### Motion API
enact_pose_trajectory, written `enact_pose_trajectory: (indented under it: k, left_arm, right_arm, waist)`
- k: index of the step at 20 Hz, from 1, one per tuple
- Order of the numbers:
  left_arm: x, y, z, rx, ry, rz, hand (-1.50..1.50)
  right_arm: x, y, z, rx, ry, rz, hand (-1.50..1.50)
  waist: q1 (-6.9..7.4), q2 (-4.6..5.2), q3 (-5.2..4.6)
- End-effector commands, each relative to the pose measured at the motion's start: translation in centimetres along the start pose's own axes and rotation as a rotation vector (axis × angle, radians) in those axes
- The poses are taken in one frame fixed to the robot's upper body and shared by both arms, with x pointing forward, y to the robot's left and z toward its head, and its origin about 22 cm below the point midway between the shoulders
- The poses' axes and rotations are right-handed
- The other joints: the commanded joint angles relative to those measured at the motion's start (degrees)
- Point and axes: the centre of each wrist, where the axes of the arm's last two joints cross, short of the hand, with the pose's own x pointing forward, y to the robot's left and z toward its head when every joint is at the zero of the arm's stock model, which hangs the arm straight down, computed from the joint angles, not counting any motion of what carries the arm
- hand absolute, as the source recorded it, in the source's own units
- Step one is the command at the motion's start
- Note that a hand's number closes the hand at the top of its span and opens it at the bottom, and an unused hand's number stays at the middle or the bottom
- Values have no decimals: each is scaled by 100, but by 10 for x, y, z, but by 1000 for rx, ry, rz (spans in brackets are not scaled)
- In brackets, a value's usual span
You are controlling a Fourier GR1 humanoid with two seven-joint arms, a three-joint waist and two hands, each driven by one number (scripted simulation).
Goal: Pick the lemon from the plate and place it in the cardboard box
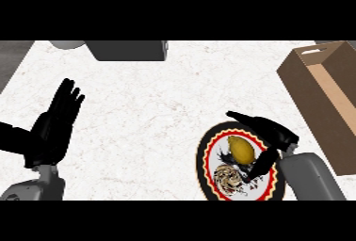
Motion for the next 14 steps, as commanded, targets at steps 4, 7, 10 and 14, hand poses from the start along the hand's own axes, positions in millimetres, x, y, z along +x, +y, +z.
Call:
enact_pose_trajectory:
  k: [4,7,10,14]
  left_arm:
    - [-21,3,-2,12,7,11,0]
    - [-1,14,-10,8,2,15,0]
    - [-17,-13,-11,-1,6,14,0]
    - [-8,-6,2,12,12,11,0]
  right_arm:
    - [3,5,-20,16,-14,30,-150]
    - [-27,23,0,-4,-19,34,-150]
    - [-18,14,-21,-16,-53,63,150]
    - [-2,46,-2,-44,-102,146,150]
  waist:
    - [10,4,0]
    - [-1,6,1]
    - [8,10,1]
    - [-20,-7,0]
